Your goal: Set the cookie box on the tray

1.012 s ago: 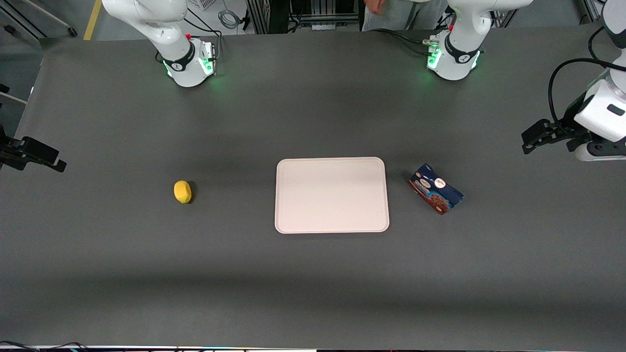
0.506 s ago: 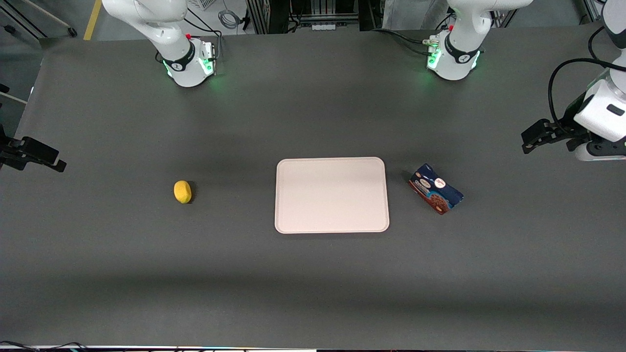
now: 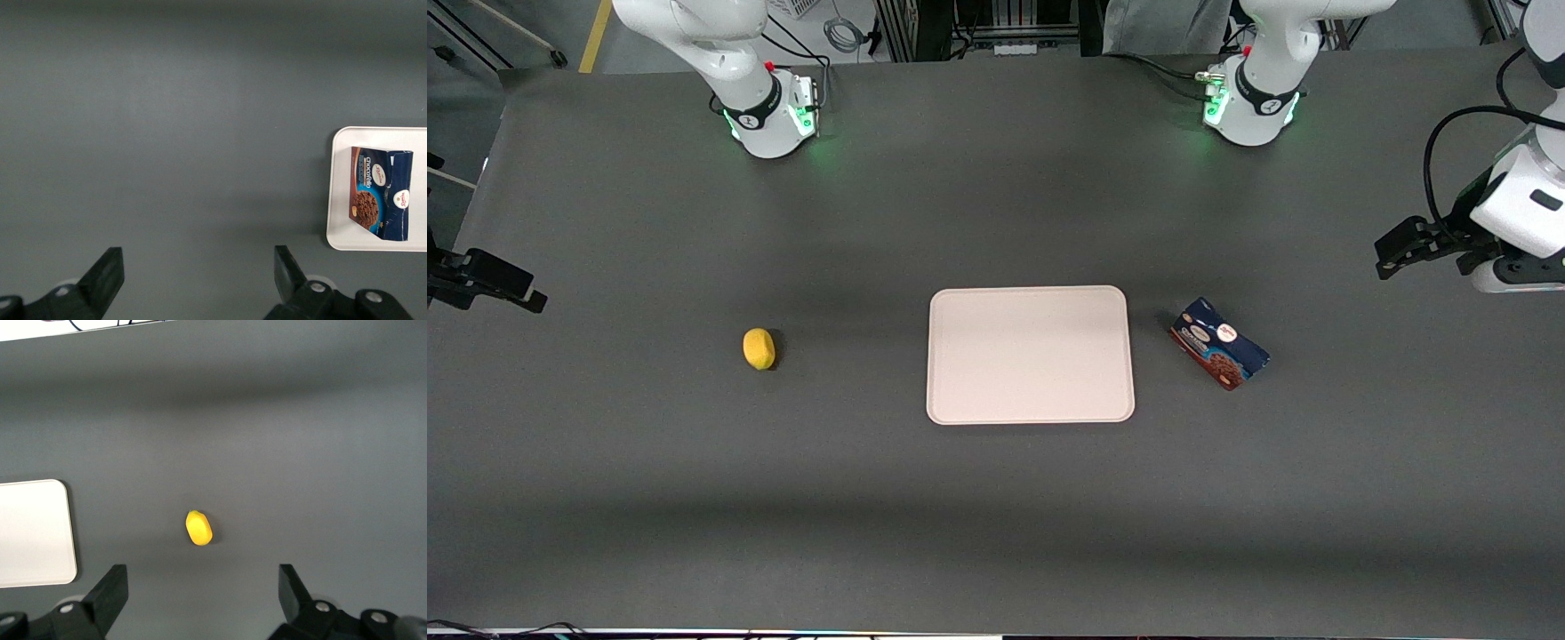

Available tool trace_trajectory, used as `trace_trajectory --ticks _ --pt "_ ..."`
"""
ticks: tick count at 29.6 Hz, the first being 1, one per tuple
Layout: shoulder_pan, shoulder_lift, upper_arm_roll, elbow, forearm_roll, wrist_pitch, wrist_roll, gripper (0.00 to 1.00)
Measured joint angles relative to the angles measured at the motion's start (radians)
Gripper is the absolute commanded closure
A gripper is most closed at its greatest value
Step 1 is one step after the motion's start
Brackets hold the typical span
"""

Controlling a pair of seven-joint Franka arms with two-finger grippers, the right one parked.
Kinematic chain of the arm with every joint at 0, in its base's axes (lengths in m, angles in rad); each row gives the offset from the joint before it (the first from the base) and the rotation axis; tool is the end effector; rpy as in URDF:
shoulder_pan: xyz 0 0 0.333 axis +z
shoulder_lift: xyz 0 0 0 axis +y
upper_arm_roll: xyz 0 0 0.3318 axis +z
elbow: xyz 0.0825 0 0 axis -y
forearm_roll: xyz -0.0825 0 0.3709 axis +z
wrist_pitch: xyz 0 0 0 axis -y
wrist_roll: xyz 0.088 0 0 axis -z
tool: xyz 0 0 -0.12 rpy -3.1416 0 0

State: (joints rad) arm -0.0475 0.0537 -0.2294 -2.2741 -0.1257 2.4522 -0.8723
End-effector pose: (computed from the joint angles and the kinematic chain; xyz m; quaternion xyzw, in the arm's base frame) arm 0.5084 -0.1451 0.3578 0.9384 0.3364 0.0258 0.0751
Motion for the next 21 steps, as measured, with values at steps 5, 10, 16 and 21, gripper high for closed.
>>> trace_trajectory --ticks 5,10,16,21 --pt "0.000 0.056 0.001 -0.012 0.040 0.082 0.002 0.00" --pt "0.000 0.106 0.001 -0.013 0.062 0.142 0.002 0.00" --pt "0.000 0.134 0.001 -0.013 0.075 0.170 0.002 0.00" --pt "0.000 0.150 0.001 -0.017 0.086 0.192 0.002 0.00"
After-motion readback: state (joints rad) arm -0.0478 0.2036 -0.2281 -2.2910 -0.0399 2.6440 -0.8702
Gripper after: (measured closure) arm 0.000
